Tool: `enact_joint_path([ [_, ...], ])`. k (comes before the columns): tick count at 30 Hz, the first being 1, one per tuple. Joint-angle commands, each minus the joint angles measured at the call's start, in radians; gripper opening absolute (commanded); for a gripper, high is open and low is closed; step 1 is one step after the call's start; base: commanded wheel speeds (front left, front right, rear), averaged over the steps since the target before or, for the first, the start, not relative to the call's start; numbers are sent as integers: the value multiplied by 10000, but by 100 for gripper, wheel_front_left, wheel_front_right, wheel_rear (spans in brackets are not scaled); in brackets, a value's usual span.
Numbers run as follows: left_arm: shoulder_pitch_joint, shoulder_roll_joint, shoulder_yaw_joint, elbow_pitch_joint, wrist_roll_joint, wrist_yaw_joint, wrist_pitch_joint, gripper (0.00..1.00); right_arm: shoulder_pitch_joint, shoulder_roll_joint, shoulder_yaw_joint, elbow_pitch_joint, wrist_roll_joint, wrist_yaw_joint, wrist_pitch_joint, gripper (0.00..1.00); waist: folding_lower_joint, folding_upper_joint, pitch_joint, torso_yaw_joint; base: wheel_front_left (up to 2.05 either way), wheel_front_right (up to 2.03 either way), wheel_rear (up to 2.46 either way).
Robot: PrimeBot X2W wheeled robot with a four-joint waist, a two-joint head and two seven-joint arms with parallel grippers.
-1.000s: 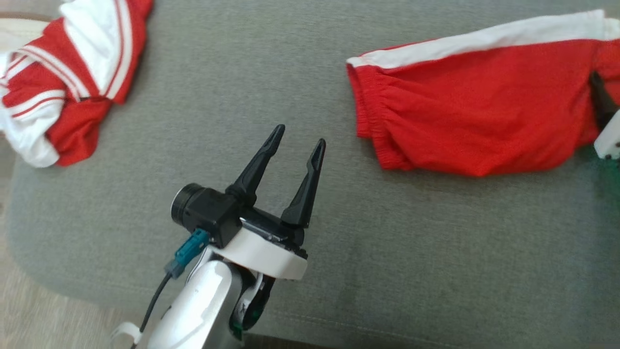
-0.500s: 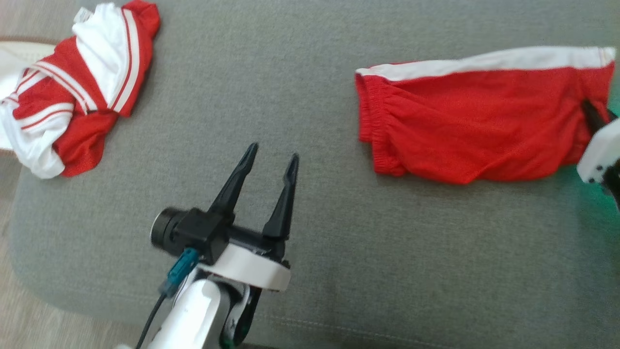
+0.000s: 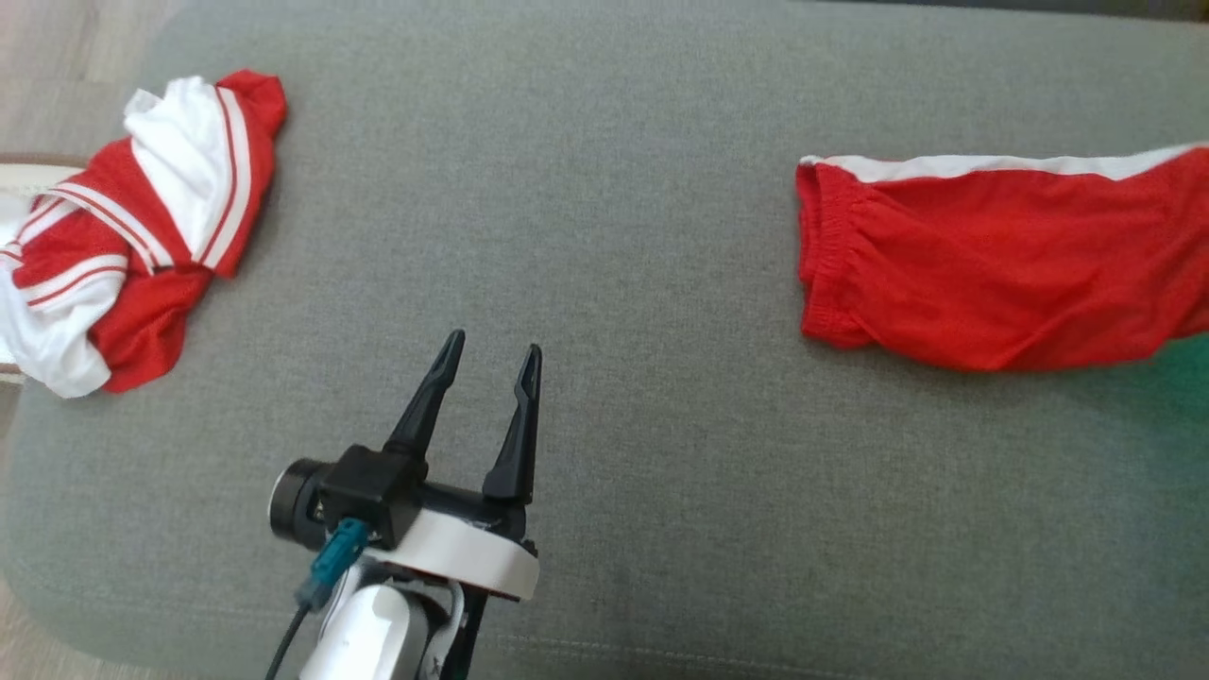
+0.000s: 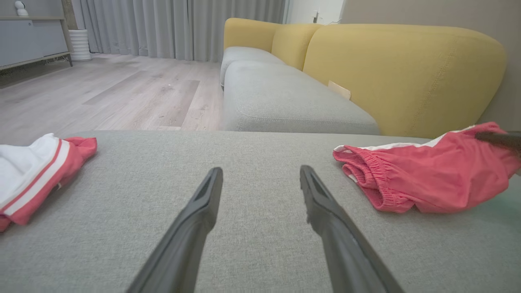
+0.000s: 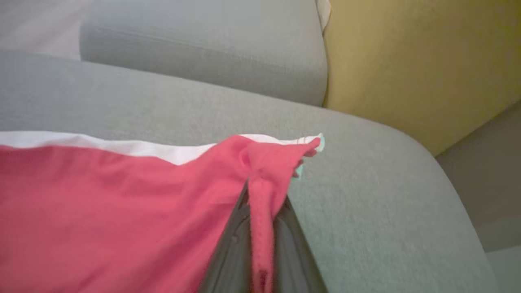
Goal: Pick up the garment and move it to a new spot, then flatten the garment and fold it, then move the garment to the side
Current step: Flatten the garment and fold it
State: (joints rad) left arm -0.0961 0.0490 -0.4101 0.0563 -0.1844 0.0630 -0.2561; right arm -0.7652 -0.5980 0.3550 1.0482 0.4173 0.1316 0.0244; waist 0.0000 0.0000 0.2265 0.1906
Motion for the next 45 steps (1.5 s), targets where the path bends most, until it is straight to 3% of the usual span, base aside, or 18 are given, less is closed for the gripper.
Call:
enact_joint_path([
  [1,-86,13,231,-168,51,12,-57,100,-282,87,32,-398,-314,-9,-178,0,0,0,-209,74,0,0,0],
  [6,-35,13,109,-34,-82,47,-57,100,-448,645,68,-928,-758,-9,-77,0,0,0,-508,212,0,0,0],
  [11,61,13,-169,140,-272,63,-57,100,-262,1593,192,-1881,-1098,-9,422,0,0,0,-831,596,0,0,0],
  [22,-210,13,-578,366,-536,-47,-57,100,795,2729,567,-3512,-1117,-9,1663,0,0,0,-553,1255,0,0,0],
  [23,-234,13,-596,381,-559,-34,-57,100,888,2790,583,-3599,-1102,-9,1687,9,0,0,-543,1277,0,0,0],
  [24,-250,13,-616,393,-577,-19,-57,100,988,2863,566,-3683,-1041,-9,1674,100,0,0,-544,1292,0,0,0],
  [30,-122,13,-620,496,-593,95,-57,100,1643,3122,-115,-4642,-374,-9,881,100,0,0,-820,1125,0,0,0],
  [39,136,13,-389,456,-421,84,-57,100,3119,2124,-1414,-6001,-232,-9,635,100,0,0,-930,419,0,0,0],
  [40,132,13,-382,439,-411,76,-57,100,3274,2015,-1443,-6147,-119,-9,598,88,0,0,-889,390,0,0,0],
  [41,123,13,-374,426,-395,64,-57,100,3424,1933,-1513,-6235,41,-9,608,38,0,0,-846,364,0,0,0],
  [42,113,13,-371,422,-380,48,-57,100,3556,1847,-1478,-6334,215,-9,657,0,0,0,-798,349,0,0,0],
  [45,79,12,-360,413,-356,18,-57,100,3708,1700,-1380,-6510,595,-9,777,0,0,0,-670,340,0,0,0],
])
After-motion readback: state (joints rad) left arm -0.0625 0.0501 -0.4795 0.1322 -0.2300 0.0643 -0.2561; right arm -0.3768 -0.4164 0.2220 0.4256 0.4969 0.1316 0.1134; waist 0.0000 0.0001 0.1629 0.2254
